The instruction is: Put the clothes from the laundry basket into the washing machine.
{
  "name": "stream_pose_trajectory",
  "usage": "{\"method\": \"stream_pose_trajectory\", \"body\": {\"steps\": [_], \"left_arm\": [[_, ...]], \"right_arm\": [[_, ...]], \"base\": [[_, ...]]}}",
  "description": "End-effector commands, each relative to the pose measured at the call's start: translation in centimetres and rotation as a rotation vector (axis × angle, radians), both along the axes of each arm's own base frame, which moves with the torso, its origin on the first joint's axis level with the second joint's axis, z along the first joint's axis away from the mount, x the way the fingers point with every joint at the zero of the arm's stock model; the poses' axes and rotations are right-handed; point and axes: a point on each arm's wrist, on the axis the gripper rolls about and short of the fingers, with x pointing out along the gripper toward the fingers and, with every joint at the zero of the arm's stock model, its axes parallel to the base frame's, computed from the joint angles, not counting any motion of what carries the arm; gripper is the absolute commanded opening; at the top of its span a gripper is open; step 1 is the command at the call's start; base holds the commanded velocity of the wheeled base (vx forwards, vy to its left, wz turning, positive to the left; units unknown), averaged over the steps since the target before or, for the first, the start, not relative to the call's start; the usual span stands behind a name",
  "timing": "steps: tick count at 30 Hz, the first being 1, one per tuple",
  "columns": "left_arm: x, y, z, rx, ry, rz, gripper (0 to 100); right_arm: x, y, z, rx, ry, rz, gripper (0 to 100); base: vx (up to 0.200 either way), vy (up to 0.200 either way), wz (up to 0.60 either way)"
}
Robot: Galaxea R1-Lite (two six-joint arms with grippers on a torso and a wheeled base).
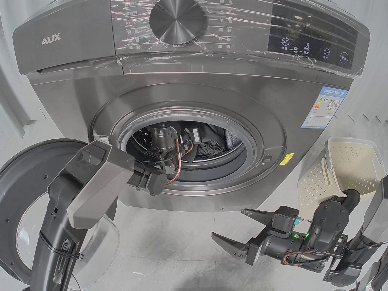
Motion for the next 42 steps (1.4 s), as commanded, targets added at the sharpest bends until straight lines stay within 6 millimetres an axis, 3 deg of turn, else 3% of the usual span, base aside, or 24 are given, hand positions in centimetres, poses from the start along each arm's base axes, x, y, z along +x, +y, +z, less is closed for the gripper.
{"method": "stream_pose_trajectory", "body": {"steps": [1, 8, 10, 18, 19, 25, 31, 37, 39, 41, 42], "left_arm": [[2.2, 0.3, -1.2, -0.038, -0.064, 0.042, 0], [3.1, -0.1, -0.1, -0.082, -0.142, 0.057, 0], [3.3, -0.1, -1.0, -0.076, -0.131, 0.059, 0], [3.3, -0.3, -1.4, -0.076, -0.131, 0.062, 0], [3.2, -0.3, -1.2, -0.078, -0.134, 0.062, 100], [2.2, -0.4, -1.2, -0.055, -0.080, 0.049, 100], [-0.9, 0.1, -2.5, 0.018, 0.073, 0.019, 100], [-3.6, 0.2, -1.4, 0.052, 0.112, -0.014, 100], [-5.3, 0.2, -0.9, 0.073, 0.137, -0.035, 100], [-5.6, 0.2, -0.9, 0.079, 0.143, -0.038, 100], [-6.9, 0.5, -0.9, 0.113, 0.167, -0.057, 100]], "right_arm": [[0.0, 0.0, -0.1, -0.003, 0.003, 0.000, 100], [0.0, 0.1, -0.2, -0.007, 0.006, 0.000, 100], [0.0, 0.0, -0.2, -0.008, 0.007, 0.000, 100], [0.0, 0.0, -0.3, -0.009, 0.010, 0.000, 100], [0.0, 0.0, -0.3, -0.009, 0.010, 0.000, 100], [0.0, 0.0, -0.3, -0.007, 0.010, -0.002, 100], [0.0, -0.1, -0.3, -0.008, 0.011, -0.003, 100], [0.0, -0.1, -0.3, -0.008, 0.011, -0.003, 100], [0.1, -0.2, -0.3, -0.008, 0.013, -0.008, 100], [0.1, -0.2, -0.3, -0.009, 0.012, -0.008, 100], [0.1, -0.2, -0.3, -0.008, 0.013, -0.010, 100]], "base": [[0.000, 0.000, 0.00], [0.000, 0.000, 0.00], [0.000, 0.000, 0.00], [0.000, 0.000, 0.00], [0.000, 0.000, 0.00], [0.000, 0.000, 0.00], [0.000, 0.000, 0.00], [0.000, 0.000, 0.00], [0.000, 0.000, 0.00], [0.000, 0.000, 0.00], [0.000, 0.000, 0.00]]}}
